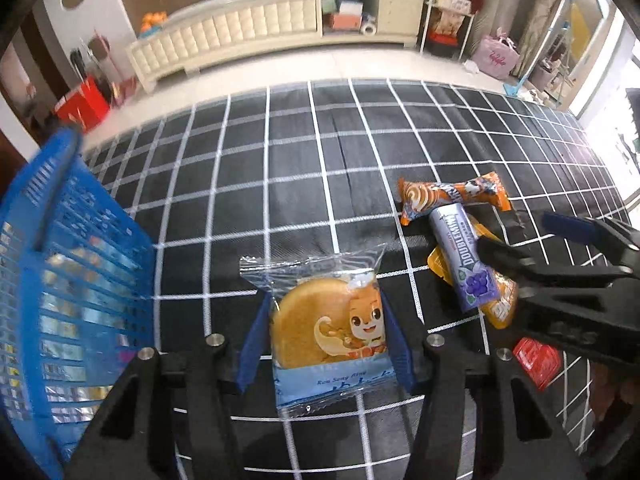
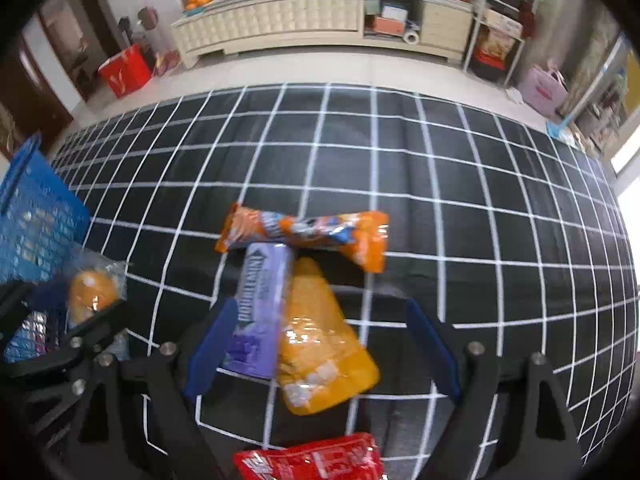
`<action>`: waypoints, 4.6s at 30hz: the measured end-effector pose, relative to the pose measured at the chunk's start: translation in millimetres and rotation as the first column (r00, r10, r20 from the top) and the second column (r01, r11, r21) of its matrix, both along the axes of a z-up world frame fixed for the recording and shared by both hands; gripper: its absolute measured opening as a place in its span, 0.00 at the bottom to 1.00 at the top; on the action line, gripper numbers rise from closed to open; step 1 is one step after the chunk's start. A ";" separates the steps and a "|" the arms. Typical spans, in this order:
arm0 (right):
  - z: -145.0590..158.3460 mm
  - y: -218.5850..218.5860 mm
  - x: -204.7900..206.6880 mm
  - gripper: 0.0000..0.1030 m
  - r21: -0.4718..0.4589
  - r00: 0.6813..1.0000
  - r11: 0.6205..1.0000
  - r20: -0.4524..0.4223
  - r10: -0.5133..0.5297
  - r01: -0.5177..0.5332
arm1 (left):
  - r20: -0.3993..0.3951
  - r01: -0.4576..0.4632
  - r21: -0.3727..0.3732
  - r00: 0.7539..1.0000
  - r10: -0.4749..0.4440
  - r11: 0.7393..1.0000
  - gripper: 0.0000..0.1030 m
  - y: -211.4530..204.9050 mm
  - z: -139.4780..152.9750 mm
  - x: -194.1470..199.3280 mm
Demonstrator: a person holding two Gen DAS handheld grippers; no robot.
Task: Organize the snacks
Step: 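Grasp the cartoon cake pouch with the left tool while the right tool grasps the purple Doublemint gum box, then carry the cake pouch over the basket while the right tool carries the gum box toward it, then drop the cake pouch into the basket with the left tool while the right tool holds the gum box, then lower the purple gum box into the basket and open the right tool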
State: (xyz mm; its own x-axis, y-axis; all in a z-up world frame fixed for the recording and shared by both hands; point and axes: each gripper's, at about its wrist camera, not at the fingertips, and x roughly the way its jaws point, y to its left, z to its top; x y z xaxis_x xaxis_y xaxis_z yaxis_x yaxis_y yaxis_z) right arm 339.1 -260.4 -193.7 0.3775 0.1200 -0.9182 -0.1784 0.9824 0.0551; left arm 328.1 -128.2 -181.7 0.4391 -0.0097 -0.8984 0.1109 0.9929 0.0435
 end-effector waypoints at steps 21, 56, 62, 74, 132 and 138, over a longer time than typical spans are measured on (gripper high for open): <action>-18.2 37.9 -16.8 0.35 -0.015 0.990 0.990 -0.009 0.142 -0.142 | -0.006 0.011 0.059 1.000 -0.011 0.998 0.49 6.5 -12.9 -5.2; 175.0 100.2 -161.0 0.34 0.070 0.956 0.981 0.246 0.160 -0.182 | 0.299 0.100 -0.076 0.951 -0.073 0.992 0.49 119.9 153.2 -158.7; 188.6 131.4 -163.7 0.34 0.080 0.941 0.970 0.271 0.203 -0.232 | 0.319 0.068 -0.045 0.946 -0.050 0.997 0.49 161.0 166.4 -161.2; 178.6 188.9 -135.5 0.34 0.108 0.938 0.953 0.243 0.249 -0.281 | 0.301 0.063 0.022 0.951 -0.066 0.998 0.49 225.8 170.7 -134.7; 113.8 276.7 -85.8 0.34 0.038 0.951 0.951 0.050 0.304 -0.306 | 0.125 0.000 -0.039 0.992 0.005 0.999 0.65 287.2 110.9 -98.3; 88.2 295.0 -63.5 0.34 0.012 0.972 0.972 -0.015 0.234 -0.234 | 0.109 -0.040 -0.064 0.993 0.047 0.997 0.65 307.1 97.5 -88.0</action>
State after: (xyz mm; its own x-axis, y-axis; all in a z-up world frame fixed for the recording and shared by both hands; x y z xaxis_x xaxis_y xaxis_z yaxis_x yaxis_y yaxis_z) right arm 275.5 34.6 -105.5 0.3227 0.2123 -0.9224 -0.4022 0.9129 0.0695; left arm 240.1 178.9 -84.3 0.5372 -0.0427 -0.8424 0.0658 0.9978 -0.0087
